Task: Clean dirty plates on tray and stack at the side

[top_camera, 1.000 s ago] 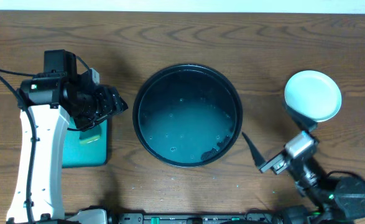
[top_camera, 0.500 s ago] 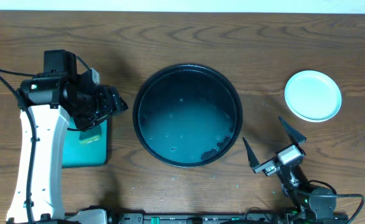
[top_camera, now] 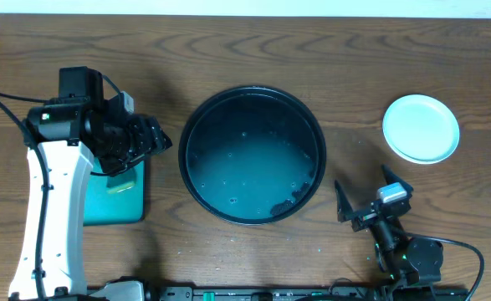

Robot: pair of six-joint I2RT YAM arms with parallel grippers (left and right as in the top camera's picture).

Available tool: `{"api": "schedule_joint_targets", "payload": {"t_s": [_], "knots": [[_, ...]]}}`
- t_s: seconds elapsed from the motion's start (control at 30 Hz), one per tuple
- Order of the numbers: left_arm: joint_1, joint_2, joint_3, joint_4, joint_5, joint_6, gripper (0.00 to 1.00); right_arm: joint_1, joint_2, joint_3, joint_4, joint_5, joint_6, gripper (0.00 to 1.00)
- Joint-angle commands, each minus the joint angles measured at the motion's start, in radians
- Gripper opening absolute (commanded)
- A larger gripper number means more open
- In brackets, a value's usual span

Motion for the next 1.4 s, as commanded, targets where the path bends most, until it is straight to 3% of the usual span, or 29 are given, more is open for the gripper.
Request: {"api": "schedule_joint_targets", "payload": {"t_s": [0.0,1.37], "knots": [[-0.002,-0.004,0.000,-0.002,-0.002,0.006,0.80,-0.014,-0.007,-0.001,-0.015,0.103,0.037,0.99],[-0.002,-0.003,0.000,-0.003,-0.002,0.006,0.80,-0.014,-0.007,-0.002,-0.011,0.085,0.011,0.99]]}}
